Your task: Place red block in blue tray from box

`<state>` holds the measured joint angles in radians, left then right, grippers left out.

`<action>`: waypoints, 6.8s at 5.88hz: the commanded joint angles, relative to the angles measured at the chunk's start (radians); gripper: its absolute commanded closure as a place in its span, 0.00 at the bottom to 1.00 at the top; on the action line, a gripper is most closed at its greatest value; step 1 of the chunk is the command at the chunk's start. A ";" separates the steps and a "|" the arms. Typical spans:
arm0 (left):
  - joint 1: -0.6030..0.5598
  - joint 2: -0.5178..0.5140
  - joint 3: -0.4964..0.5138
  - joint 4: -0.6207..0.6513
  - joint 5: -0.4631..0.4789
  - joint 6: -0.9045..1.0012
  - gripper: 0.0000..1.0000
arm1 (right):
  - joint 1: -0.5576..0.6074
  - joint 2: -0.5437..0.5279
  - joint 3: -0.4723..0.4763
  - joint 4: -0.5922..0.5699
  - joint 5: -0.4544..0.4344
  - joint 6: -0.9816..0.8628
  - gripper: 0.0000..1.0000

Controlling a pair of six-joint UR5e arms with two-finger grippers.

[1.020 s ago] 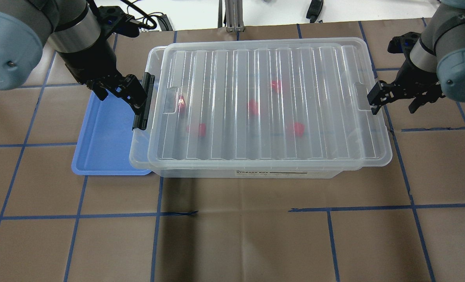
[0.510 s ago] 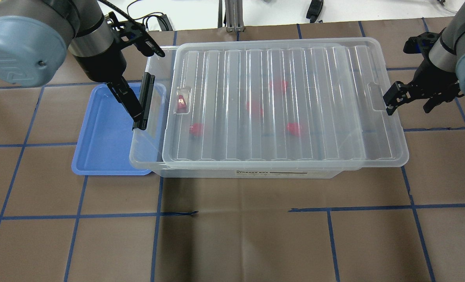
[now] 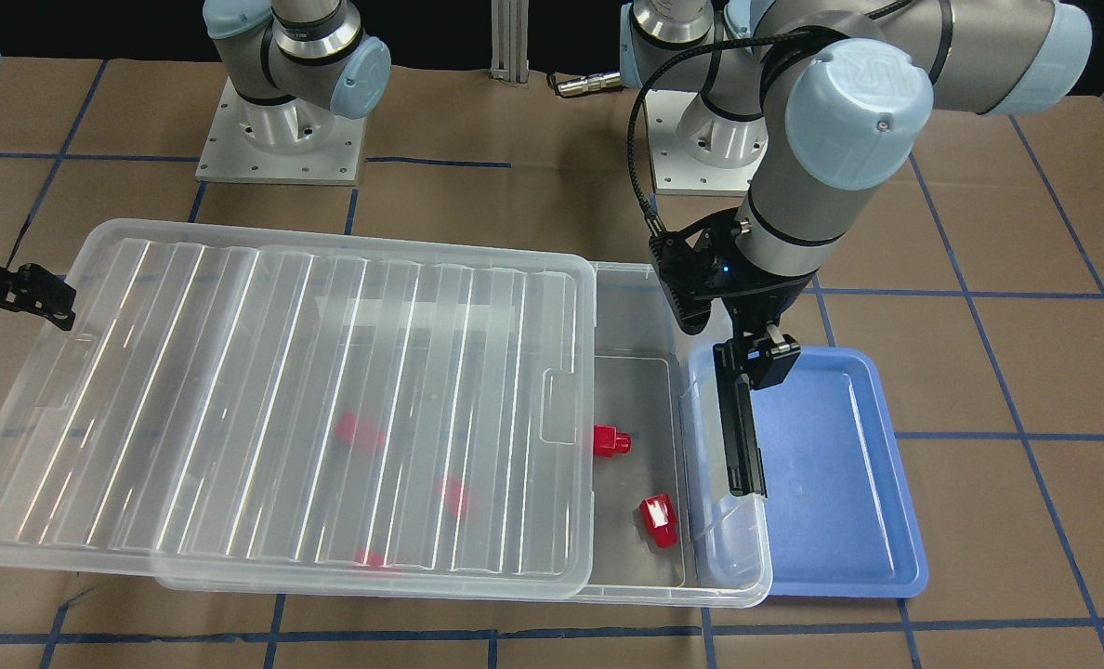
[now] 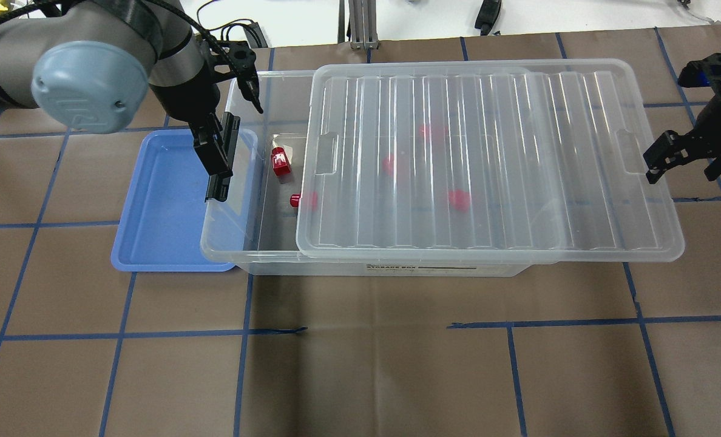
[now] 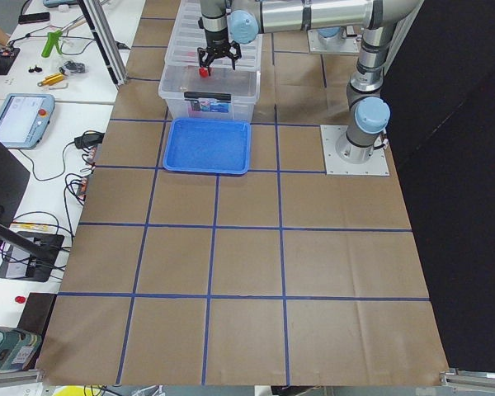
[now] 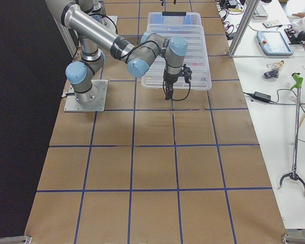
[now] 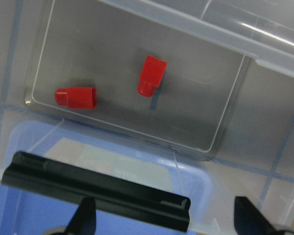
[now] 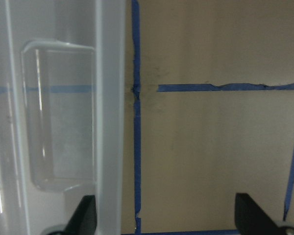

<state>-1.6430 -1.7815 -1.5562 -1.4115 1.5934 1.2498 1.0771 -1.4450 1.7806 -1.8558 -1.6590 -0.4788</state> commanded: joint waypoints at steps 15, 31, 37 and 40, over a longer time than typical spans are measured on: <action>-0.116 -0.271 -0.075 0.384 -0.003 0.080 0.98 | 0.243 -0.040 -0.420 0.478 0.059 0.519 0.00; 0.344 -0.311 -0.121 0.321 -0.047 0.563 0.11 | -0.169 0.211 -0.371 0.186 -0.120 -0.052 0.00; 0.232 0.121 0.000 -0.235 -0.043 0.320 0.02 | -0.154 0.167 -0.211 0.104 -0.036 0.062 0.00; 0.197 0.163 0.005 -0.236 -0.047 -0.008 0.02 | -0.120 0.163 -0.202 0.113 -0.018 0.066 0.00</action>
<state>-1.4332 -1.6304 -1.5527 -1.6559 1.5417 1.3399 0.9419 -1.2815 1.5739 -1.7434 -1.6781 -0.4151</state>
